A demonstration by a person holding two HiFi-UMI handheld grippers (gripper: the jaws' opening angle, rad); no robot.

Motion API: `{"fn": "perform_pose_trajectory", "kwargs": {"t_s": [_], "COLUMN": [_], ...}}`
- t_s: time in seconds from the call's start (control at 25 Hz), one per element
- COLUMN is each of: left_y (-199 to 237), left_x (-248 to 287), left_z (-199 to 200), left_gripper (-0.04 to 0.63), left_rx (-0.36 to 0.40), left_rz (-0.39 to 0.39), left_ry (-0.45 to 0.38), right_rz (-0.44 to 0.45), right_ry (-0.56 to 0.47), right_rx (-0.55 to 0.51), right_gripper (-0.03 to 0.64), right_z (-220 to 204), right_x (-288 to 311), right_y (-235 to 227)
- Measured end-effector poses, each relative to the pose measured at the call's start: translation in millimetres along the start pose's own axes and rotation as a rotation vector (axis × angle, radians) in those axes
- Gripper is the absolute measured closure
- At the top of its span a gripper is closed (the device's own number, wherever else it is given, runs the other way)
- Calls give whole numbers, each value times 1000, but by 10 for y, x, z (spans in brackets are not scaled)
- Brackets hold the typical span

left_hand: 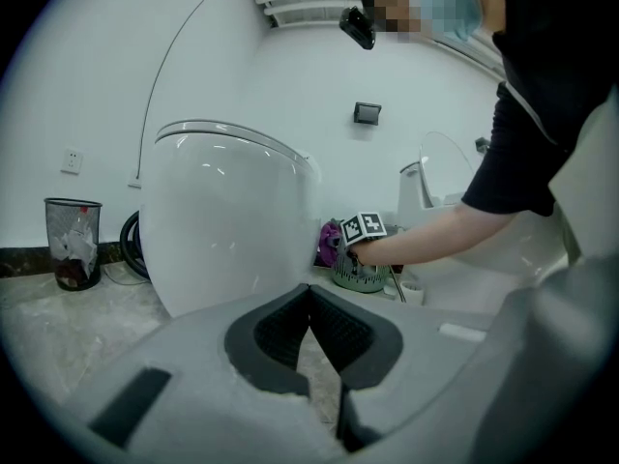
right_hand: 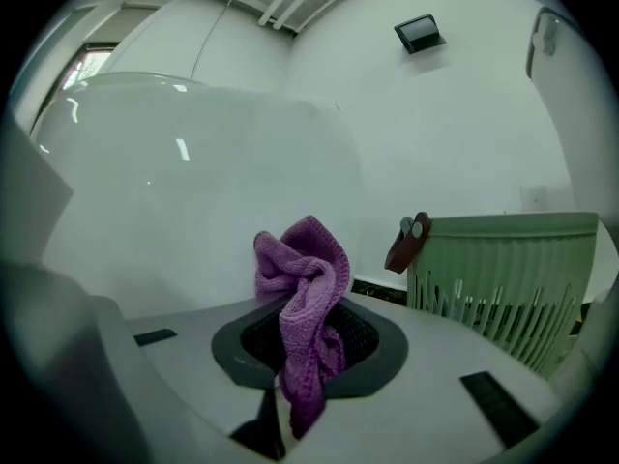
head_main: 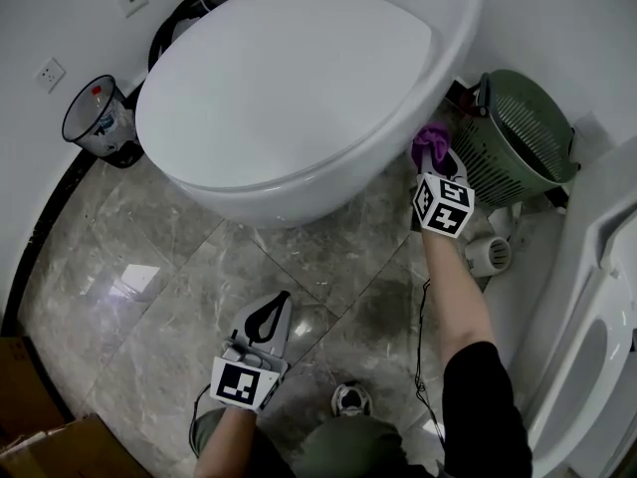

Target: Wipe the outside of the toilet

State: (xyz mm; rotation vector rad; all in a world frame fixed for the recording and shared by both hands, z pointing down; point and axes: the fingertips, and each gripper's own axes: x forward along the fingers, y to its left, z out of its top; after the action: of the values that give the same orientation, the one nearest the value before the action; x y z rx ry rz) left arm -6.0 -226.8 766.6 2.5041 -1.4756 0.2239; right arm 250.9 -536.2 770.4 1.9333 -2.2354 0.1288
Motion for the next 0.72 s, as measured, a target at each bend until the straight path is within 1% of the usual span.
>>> {"fn": "perform_pose_trajectory", "kwargs": {"t_s": [0.08,0.16,0.24,0.32,0.4,0.52,0.6,0.72], "left_y": [47,107,147,171,190,206,222,256], "left_x": [-13,-40,-83,-130,-175,-237,-297,-411], "left_z": [41,85,106,86,54,83,91,77], "left_gripper": [594,594,594,594,594,594,594,594], "left_rx": [8,13,5,0,-5,-13,-15,-14], "left_rz": [8,22,30,34,35,31,35,47], "left_ry": [-17,-44,-69,-73,-72,-102,-109,-95], "right_rz": [6,28,70,122,173,251,313,401], "right_ry": [-21,-54,-72,-69,-59,-38,-25,-10], "right_rx": [-14,-63,-101,-121,-131,-126,-123,-115], "right_gripper": [549,549,549,549,549,549,549,549], "right_z": [8,26,-21,-135,-273,-478,-588,-708], "right_x": [-151,-386,-672,-962,-1243,-1600,-1776,-1930], "right_y": [42,136,270,446,662,1061,1376,1858]}}
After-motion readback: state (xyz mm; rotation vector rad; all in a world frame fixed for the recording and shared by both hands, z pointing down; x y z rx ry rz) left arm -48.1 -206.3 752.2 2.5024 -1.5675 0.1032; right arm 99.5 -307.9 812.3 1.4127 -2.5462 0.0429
